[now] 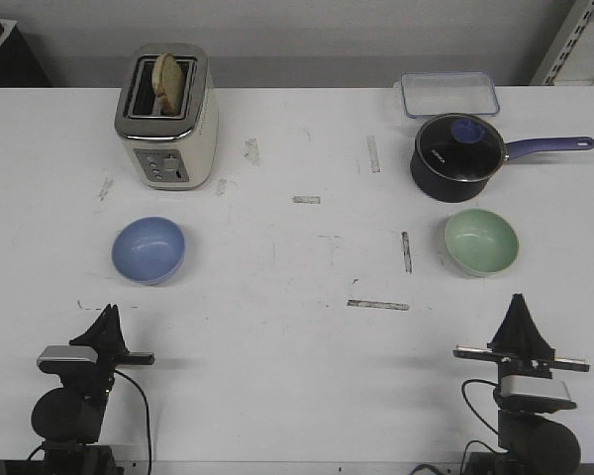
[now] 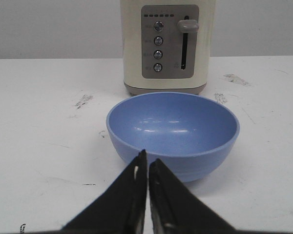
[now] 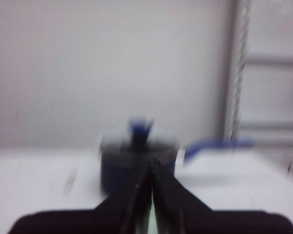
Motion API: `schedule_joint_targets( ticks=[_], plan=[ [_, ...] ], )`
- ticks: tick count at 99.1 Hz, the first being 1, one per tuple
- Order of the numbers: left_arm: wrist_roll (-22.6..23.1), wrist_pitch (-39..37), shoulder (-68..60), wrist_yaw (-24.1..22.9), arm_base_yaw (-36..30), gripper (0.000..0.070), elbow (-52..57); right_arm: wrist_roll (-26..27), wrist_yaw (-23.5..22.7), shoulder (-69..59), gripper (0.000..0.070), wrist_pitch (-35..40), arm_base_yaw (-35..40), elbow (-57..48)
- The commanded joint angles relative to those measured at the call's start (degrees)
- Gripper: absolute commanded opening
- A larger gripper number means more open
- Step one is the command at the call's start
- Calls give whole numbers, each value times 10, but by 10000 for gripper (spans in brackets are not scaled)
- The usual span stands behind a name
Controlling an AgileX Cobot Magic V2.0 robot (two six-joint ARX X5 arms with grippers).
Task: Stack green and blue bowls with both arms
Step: 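Reach the right gripper forward to the rim of the pale green bowl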
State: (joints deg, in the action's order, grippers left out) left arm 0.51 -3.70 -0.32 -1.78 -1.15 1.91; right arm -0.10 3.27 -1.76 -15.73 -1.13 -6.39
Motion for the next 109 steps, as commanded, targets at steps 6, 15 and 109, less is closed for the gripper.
schedule_joint_targets(
  ticks=[6, 15, 109],
  plan=[
    [-1, -6, 1, -2, 1, 1, -12, 17, -2, -63, 0, -1, 0, -116],
    [-1, -5, 1, -2, 1, 1, -12, 17, -12, -144, 0, 37, 0, -217],
    [-2, -6, 1, 2, 1, 1, -12, -79, -168, -797, 554, 521, -177, -652]
  ],
)
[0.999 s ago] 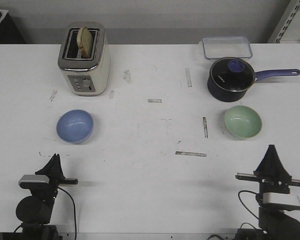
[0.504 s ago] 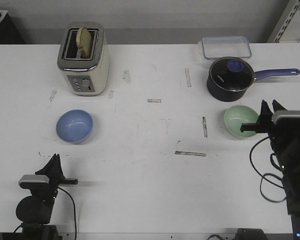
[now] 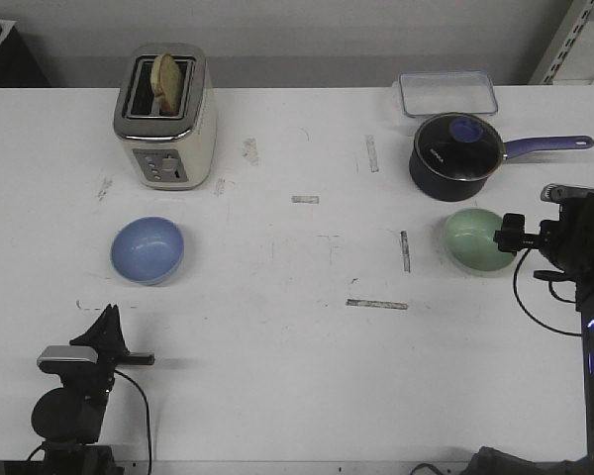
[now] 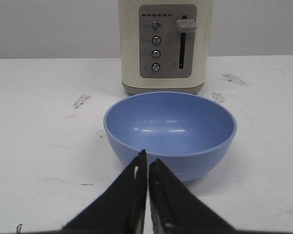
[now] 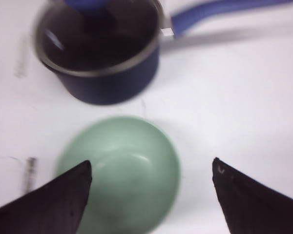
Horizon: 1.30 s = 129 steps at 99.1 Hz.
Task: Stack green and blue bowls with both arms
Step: 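Reach the right gripper forward to the rim of the pale green bowl, then grip the green bowl rim with the right gripper and lift it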
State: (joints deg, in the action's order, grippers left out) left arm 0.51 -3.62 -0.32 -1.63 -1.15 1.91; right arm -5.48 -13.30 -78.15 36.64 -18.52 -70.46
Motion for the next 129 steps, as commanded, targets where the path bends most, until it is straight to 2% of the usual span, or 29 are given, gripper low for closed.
schedule_joint_targets(
  ticks=[1, 33, 41, 54, 69, 101, 114, 129],
  plan=[
    [-2, -7, 1, 0, 1, 1, -12, -26, -2, -38, 554, -2, -4, -11],
    [-2, -7, 1, 3, 1, 1, -12, -40, -2, -170, 551, -7, -5, -11],
    [-2, -7, 1, 3, 1, 1, -12, -40, -2, -190, 516, -11, -4, -11],
    [-2, -6, 1, 3, 1, 1, -12, -41, -2, -204, 297, -15, -5, -11],
    [-2, -6, 1, 3, 1, 1, -12, -40, -2, -205, 3, -30, -5, -11],
    [-1, -6, 1, 3, 1, 1, -12, -40, -3, -184, 0, -31, -4, -18],
    [-1, -6, 1, 3, 1, 1, -12, -14, -5, -142, 0, -25, 11, -24],
    [-2, -6, 1, 3, 1, 1, -12, 15, -46, -80, 0, -14, 64, -26]
  ],
)
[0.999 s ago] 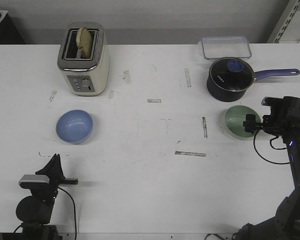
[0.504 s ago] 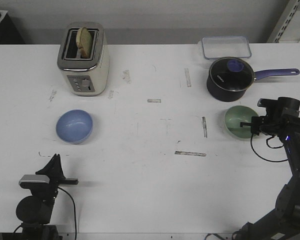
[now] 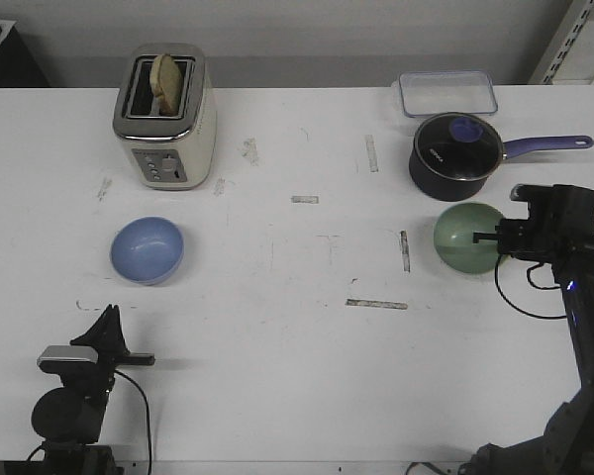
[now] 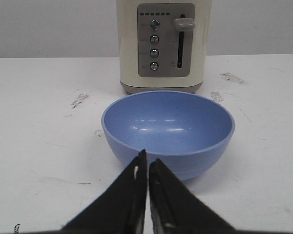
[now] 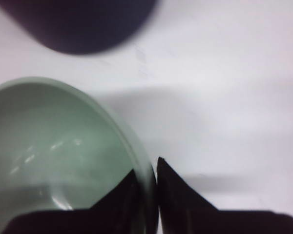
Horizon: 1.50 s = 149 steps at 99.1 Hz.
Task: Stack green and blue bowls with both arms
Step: 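Grip the green bowl rim with the right gripper and lift it, then carry the green bowl toward the table center and set it down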
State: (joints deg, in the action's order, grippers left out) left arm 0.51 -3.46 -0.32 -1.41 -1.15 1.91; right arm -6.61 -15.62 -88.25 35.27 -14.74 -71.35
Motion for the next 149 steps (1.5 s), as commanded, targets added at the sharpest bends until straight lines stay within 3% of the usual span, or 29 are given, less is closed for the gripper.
schedule_joint_targets(
  ticks=[1, 27, 29, 30, 41, 55, 73, 117, 125, 141, 149],
  plan=[
    [-2, -8, 1, 1, 1, 1, -12, 29, -26, 24, 0, 0, 32, -17],
    [-2, -8, 1, 1, 1, 1, -12, 54, -111, 69, 0, 62, 233, -17],
    [-2, -8, 1, 1, 1, 1, -12, 54, -112, 68, 0, 68, 252, -17],
    [-2, -8, 1, 1, 1, 1, -12, 54, -110, 59, 0, 76, 341, -17],
    [-2, -8, 1, 1, 1, 1, -12, 55, -103, 39, 0, 73, 421, -17],
    [-2, -8, 1, 1, 1, 1, -12, 57, -49, -7, 0, 69, 503, -17],
    [-2, -9, 1, 1, 1, 1, -12, 48, -34, -70, 0, 52, 540, -17],
    [-2, -9, 1, 1, 1, 1, -12, 26, -34, -106, 11, 42, 537, -17],
    [-2, -9, 1, 1, 1, 1, -12, 22, -37, -106, 109, 45, 537, -17],
    [-2, -9, 1, 1, 1, 1, -12, 23, -38, -103, 498, 48, 537, -17],
    [-2, -9, 1, 1, 1, 1, -12, 23, -38, -96, 627, 48, 535, -18]
  ],
)
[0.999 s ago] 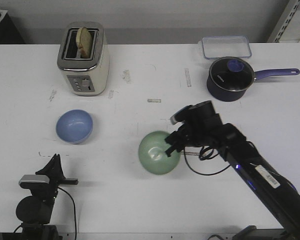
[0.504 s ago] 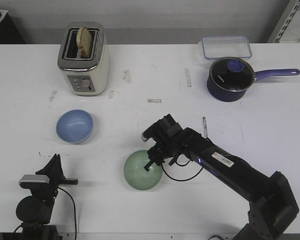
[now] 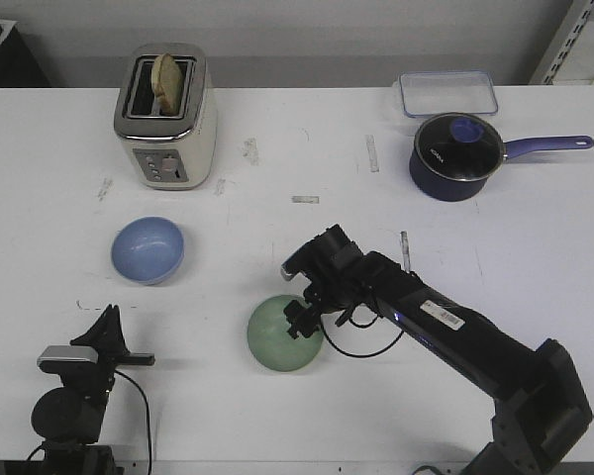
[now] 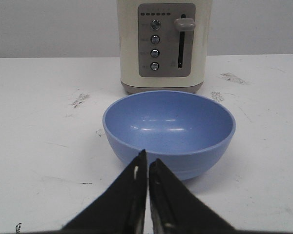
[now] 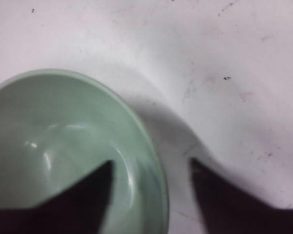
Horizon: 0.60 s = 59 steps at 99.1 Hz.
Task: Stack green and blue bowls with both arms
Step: 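Carry the green bowl toward the table center and set it down, then release the green bowl and retract the right gripper to rest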
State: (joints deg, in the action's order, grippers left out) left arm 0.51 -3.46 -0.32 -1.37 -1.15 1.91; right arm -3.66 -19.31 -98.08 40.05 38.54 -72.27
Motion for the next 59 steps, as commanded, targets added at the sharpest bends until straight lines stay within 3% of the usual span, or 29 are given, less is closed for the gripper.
schedule_joint_targets(
  ticks=[1, 19, 24, 31, 44, 59],
  plan=[
    [-2, -9, 1, 1, 1, 1, -12, -7, -1, 3, 636, 0, 2, -9],
    [-2, -9, 1, 1, 1, 1, -12, -6, -1, 43, 627, 0, -17, -32],
    [-2, -9, 1, 1, 1, 1, -12, -6, -1, 61, 555, 1, -28, -42],
    [-1, -9, 1, 1, 1, 1, -12, -6, 0, 91, 399, -1, -50, -50],
    [-2, -9, 1, 1, 1, 1, -12, -2, 35, 158, 0, -2, -102, -51],
    [-1, -9, 1, 1, 1, 1, -12, -10, 114, 229, 0, 22, -184, -39]
  ],
)
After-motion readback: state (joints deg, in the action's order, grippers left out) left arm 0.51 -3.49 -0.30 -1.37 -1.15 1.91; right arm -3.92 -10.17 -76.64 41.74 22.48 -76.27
